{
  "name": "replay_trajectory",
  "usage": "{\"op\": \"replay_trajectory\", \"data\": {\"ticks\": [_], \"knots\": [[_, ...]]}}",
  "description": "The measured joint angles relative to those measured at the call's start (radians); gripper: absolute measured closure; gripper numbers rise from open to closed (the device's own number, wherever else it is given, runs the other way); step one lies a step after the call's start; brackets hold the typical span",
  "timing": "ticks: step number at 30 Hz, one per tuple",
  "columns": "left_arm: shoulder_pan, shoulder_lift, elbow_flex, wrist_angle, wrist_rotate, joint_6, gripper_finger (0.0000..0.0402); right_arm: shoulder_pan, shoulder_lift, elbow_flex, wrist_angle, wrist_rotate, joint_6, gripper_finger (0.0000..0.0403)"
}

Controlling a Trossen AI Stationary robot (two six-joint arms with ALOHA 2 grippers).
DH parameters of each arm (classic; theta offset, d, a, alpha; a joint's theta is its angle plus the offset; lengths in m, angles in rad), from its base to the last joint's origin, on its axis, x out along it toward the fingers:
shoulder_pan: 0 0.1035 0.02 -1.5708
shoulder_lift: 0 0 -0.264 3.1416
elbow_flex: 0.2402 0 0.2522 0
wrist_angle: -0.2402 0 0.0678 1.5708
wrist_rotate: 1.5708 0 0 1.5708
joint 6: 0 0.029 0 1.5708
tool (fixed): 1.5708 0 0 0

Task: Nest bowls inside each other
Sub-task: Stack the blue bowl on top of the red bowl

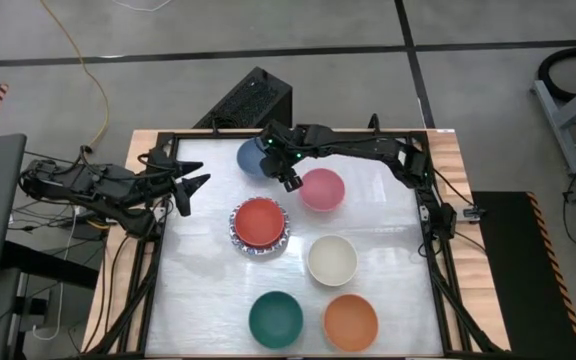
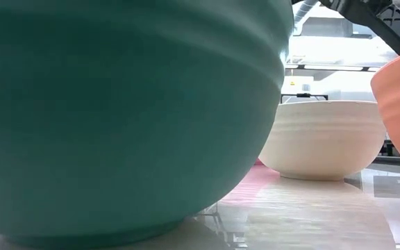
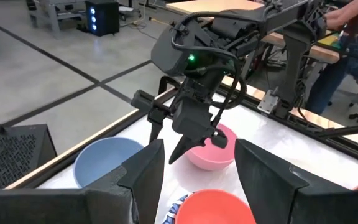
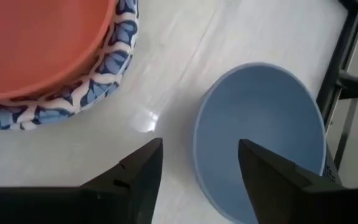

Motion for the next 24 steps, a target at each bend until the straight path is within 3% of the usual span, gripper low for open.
{"op": "replay_trajectory", "data": {"ticks": [6,12,24], "knots": [[0.0,0.0,0.0,-0.009,0.0,-0.017,0.0217,0.002,0.053,0.0,0.015,0.011,0.001,0.016],[0.0,0.0,0.0,-0.022,-0.001,-0.03,0.0217,-0.001,0.108,0.002,0.024,0.099,-0.005,0.016],[0.0,0.0,0.0,-0.033,-0.004,-0.03,0.0217,-0.007,0.132,0.006,0.006,0.176,0.002,0.0171]]}}
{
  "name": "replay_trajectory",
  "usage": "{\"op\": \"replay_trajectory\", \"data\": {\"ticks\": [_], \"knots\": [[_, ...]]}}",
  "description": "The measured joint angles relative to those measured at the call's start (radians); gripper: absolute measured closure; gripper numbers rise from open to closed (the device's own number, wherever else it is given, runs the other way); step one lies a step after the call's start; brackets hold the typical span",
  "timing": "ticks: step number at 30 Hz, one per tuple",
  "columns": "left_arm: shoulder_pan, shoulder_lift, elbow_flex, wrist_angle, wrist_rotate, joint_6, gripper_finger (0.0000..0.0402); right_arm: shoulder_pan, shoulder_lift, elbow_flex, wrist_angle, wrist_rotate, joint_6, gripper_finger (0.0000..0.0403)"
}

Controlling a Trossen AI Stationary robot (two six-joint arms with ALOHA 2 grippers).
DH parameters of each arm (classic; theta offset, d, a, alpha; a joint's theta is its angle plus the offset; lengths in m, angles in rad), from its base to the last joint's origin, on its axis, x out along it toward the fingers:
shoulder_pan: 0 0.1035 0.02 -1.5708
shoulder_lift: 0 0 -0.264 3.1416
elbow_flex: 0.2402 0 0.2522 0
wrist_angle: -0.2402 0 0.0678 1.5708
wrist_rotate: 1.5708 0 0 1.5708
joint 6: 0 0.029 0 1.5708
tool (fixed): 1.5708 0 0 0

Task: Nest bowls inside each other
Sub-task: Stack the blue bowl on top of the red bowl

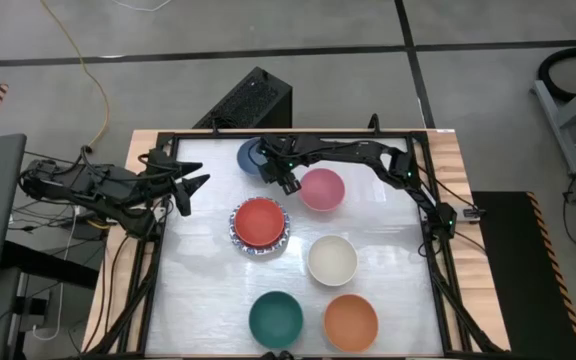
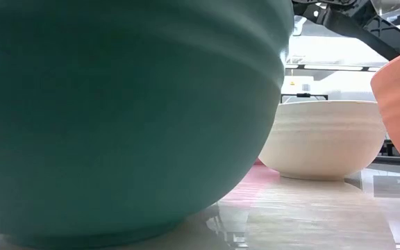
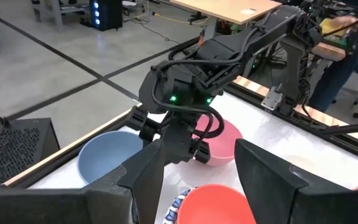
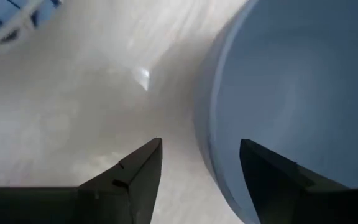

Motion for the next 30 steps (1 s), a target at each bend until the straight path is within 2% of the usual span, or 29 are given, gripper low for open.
{"op": "replay_trajectory", "data": {"ticks": [3,8,21,30], "knots": [[0.0,0.0,0.0,-0.012,0.0,-0.01,0.0217,0.0,0.0,0.0,-0.006,0.034,0.0,0.019],[0.0,0.0,0.0,-0.011,0.0,-0.015,0.0216,-0.002,0.0,0.0,-0.002,0.034,0.0,0.0233],[0.0,0.0,0.0,-0.011,0.0,-0.021,0.0217,-0.007,0.0,0.0,-0.007,0.044,-0.008,0.0384],[0.0,0.0,0.0,-0.016,0.001,-0.019,0.0217,-0.006,0.0,0.0,-0.037,0.045,0.0,0.0391]]}}
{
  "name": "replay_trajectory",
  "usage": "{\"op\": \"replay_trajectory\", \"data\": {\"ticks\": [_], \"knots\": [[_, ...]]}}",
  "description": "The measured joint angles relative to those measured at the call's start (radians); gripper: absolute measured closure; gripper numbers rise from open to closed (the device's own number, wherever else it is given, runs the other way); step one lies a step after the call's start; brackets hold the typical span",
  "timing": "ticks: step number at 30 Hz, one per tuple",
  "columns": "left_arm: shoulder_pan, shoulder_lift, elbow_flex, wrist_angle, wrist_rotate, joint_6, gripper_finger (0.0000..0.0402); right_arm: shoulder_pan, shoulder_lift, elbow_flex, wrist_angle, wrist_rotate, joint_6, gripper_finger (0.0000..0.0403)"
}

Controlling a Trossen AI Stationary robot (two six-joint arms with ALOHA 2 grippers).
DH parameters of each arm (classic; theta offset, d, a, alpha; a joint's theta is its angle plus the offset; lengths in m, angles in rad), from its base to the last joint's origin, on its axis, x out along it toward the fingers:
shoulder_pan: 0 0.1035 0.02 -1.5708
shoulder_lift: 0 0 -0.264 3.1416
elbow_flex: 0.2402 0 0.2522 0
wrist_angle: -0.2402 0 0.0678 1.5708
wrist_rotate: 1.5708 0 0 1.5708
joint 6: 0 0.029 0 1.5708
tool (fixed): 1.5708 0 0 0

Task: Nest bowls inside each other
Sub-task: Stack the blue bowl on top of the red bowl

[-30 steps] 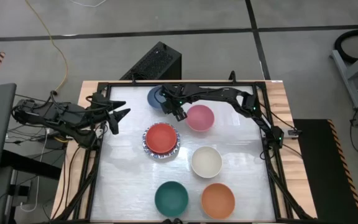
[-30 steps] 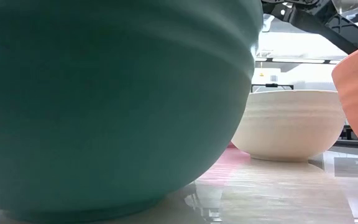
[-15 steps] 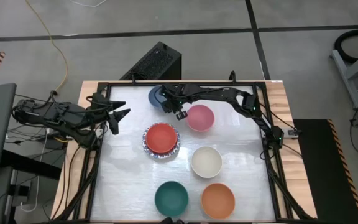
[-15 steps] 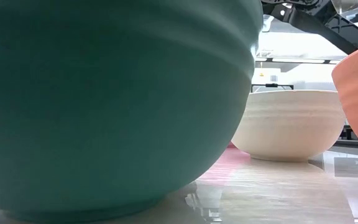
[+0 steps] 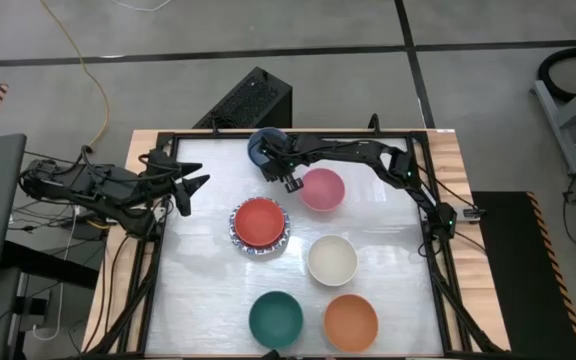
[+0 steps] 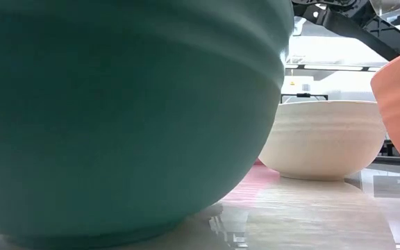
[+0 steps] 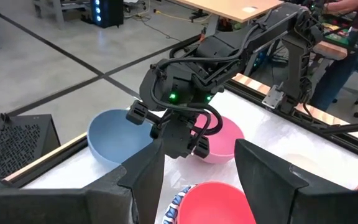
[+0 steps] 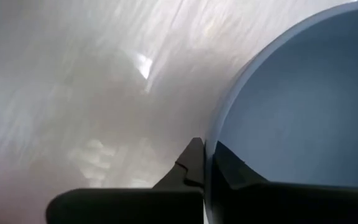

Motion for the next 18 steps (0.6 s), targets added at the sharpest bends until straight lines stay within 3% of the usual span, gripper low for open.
{"op": "replay_trajectory", "data": {"ticks": [18], "knots": [[0.0,0.0,0.0,-0.019,0.003,0.016,0.0216,-0.007,-0.065,0.03,-0.121,-0.02,0.037,0.0391]]}}
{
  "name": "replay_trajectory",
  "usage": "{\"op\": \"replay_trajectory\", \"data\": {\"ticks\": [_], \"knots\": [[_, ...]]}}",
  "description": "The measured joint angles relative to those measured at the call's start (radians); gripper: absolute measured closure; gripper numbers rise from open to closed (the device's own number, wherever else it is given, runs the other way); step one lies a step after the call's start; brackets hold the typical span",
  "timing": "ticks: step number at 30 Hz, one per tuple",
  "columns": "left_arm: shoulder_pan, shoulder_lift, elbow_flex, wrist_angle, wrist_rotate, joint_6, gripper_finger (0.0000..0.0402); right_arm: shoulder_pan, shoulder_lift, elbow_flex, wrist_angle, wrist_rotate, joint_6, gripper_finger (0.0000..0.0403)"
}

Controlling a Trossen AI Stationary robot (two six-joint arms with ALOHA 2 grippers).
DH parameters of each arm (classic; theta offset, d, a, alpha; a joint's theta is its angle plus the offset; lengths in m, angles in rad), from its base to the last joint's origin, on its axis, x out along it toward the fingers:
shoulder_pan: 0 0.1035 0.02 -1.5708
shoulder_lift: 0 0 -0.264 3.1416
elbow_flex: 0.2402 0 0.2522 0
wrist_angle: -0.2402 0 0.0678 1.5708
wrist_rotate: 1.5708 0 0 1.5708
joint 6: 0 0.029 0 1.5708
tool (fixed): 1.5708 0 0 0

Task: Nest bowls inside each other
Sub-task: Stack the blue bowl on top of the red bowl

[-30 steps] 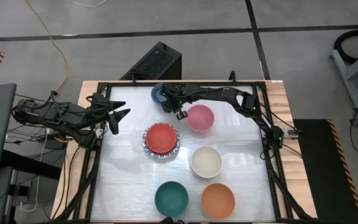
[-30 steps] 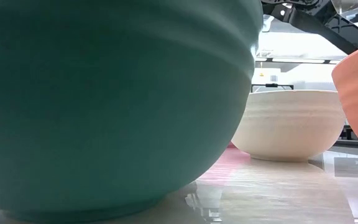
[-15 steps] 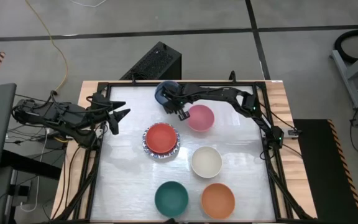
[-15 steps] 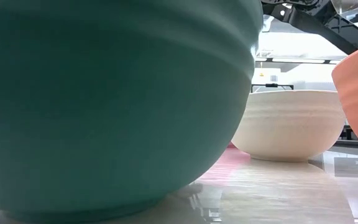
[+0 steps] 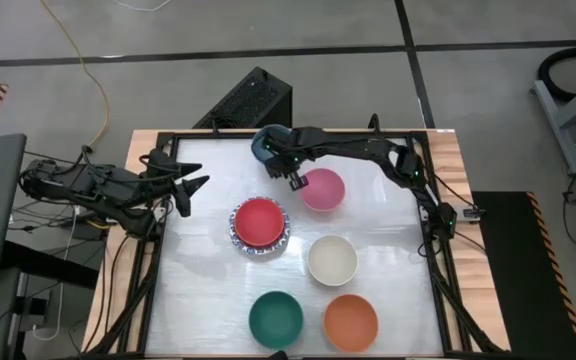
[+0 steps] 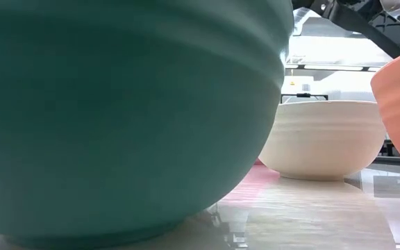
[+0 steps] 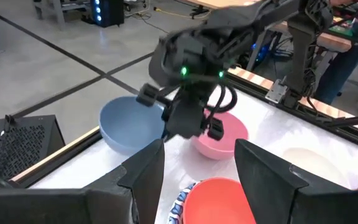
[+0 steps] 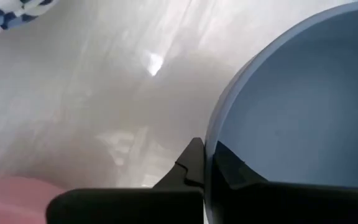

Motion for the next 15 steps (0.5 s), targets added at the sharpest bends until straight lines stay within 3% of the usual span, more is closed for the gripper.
{"op": "replay_trajectory", "data": {"ticks": [15], "knots": [[0.0,0.0,0.0,-0.005,0.005,0.047,0.0216,-0.012,-0.064,0.226,-0.144,-0.028,0.016,0.0391]]}}
